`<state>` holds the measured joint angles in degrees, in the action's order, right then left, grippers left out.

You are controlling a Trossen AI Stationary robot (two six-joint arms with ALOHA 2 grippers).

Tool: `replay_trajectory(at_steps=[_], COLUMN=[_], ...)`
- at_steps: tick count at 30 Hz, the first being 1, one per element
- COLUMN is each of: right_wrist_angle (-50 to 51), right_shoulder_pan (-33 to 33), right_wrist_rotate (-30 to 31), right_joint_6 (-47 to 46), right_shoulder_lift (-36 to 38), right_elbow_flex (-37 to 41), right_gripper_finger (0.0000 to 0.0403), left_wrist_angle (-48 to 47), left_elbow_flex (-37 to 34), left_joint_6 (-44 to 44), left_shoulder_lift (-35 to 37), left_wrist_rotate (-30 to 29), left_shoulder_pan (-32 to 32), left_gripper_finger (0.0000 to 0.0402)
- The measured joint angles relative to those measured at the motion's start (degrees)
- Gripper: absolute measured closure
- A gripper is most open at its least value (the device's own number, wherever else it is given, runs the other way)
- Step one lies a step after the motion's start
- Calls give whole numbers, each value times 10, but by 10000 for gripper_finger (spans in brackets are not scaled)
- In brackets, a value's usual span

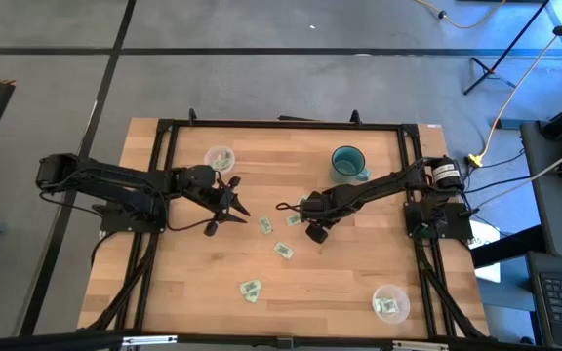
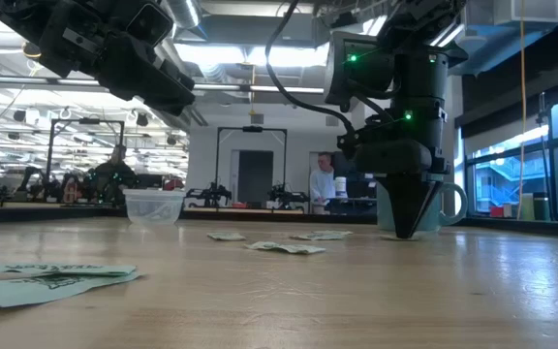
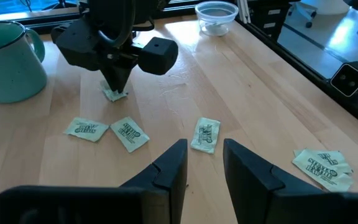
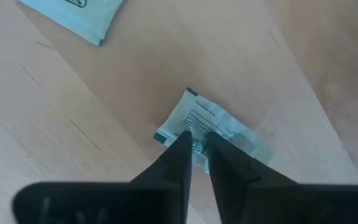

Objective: Pick and place Stevia / Truvia into bins
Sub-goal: Put the stevia packet into the bottom transparent container

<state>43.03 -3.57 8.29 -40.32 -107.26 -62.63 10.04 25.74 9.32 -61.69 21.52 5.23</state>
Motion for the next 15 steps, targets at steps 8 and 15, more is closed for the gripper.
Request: replay_trajectory(at_steps=[8,15], right_wrist_angle=[5,65], right_shoulder_pan=[0,-7], right_wrist_rotate=[3,-2], right_joint_6=[1,-11], right_shoulder_lift=[-1,34], right_elbow_flex=[1,-28], right_gripper_finger=[398,401], left_wrist_angle=[0,0], left_elbow_flex=[0,0], left_joint_6=[0,0], left_shoulder_lift=[0,0], left_wrist_rotate=[0,0], left_shoulder_pan=[0,0], left_gripper_finger=[304,304])
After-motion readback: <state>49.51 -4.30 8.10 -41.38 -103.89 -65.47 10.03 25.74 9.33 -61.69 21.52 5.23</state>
